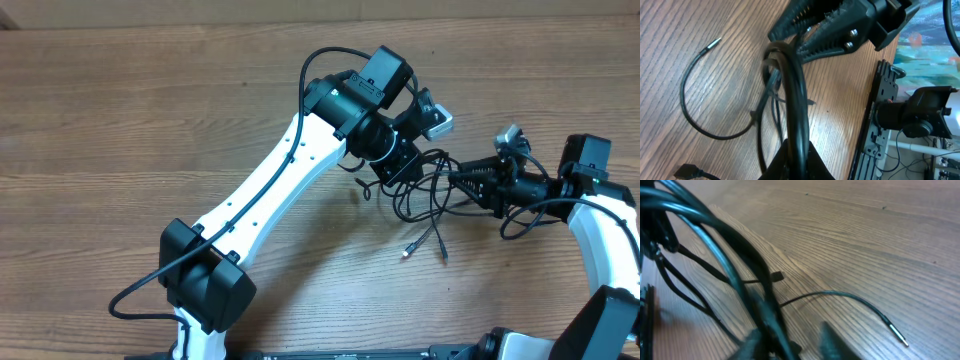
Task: Untangle cables
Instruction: 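Grasp hanging cables with the right gripper and pull slightly rightward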
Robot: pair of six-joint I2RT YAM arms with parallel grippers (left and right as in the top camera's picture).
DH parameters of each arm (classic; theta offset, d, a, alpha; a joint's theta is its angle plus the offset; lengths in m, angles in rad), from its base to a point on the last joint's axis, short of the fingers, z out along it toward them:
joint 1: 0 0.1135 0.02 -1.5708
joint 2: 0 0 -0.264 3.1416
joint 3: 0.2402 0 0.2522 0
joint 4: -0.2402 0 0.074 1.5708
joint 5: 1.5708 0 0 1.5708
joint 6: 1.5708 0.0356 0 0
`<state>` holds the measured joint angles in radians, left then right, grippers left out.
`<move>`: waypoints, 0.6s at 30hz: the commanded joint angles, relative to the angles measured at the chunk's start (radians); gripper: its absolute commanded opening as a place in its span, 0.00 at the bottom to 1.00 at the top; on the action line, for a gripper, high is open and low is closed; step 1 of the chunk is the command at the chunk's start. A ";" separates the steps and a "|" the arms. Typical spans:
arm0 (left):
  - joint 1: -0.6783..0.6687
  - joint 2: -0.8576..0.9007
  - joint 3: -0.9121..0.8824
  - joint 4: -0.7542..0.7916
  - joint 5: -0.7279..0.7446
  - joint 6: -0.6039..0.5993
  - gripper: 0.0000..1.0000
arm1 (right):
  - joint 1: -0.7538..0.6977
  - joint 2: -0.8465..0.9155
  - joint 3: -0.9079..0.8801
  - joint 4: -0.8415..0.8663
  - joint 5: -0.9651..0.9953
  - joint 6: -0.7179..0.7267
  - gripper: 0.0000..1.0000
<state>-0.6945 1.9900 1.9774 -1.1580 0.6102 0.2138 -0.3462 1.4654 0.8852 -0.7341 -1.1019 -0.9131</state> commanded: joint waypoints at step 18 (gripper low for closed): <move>-0.012 -0.025 0.028 0.039 -0.098 -0.097 0.04 | -0.003 -0.004 0.014 0.019 0.116 0.080 0.04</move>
<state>-0.6979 1.9900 1.9774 -1.1229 0.5762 0.1886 -0.3443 1.4654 0.8852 -0.7296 -1.0897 -0.9047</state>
